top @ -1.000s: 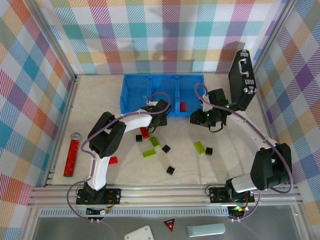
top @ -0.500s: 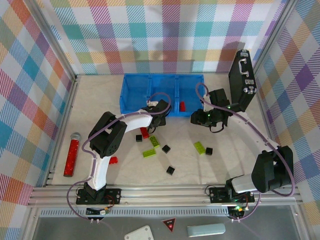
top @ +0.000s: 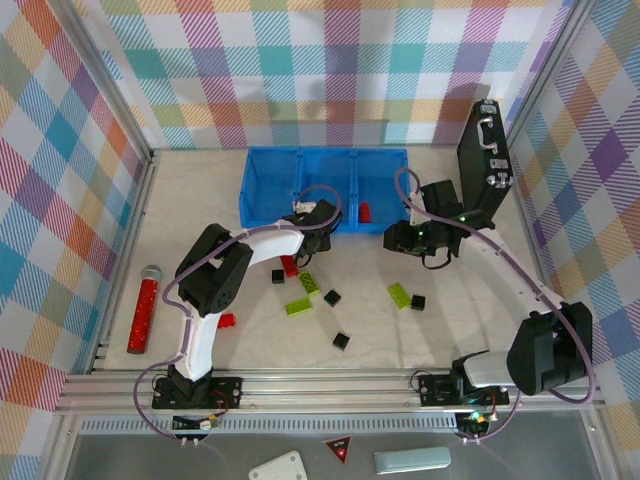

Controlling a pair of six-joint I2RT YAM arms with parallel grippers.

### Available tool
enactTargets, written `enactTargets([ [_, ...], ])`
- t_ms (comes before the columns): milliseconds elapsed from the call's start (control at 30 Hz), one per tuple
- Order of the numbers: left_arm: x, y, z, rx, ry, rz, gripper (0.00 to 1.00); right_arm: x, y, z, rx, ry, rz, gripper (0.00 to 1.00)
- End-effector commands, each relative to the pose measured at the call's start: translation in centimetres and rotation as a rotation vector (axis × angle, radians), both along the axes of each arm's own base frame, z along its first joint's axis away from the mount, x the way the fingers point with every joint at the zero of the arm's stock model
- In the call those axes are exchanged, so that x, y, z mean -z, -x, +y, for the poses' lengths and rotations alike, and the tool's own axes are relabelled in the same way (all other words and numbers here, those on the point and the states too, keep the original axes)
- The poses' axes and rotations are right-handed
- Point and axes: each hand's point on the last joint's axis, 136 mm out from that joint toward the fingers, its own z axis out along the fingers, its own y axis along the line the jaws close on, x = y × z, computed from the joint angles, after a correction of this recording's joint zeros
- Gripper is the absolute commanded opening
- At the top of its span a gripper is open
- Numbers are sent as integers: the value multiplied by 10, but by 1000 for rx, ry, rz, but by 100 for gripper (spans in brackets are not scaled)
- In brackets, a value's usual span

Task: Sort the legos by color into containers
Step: Pick up the lego from the center of the table.

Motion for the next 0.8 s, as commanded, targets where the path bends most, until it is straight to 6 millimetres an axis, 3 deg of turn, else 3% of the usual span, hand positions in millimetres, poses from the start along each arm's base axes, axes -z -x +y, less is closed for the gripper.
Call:
enactTargets([
  [0, -19, 8, -7, 24, 33, -20, 61, 0, 9, -2, -8, 12, 2, 38],
  [400, -65, 27, -17, 99, 52, -45, 61, -5, 19, -10, 11, 31, -8, 38],
  [767, -106, 11, -32, 198, 13, -89, 61, -12, 30, -20, 41, 55, -21, 38],
])
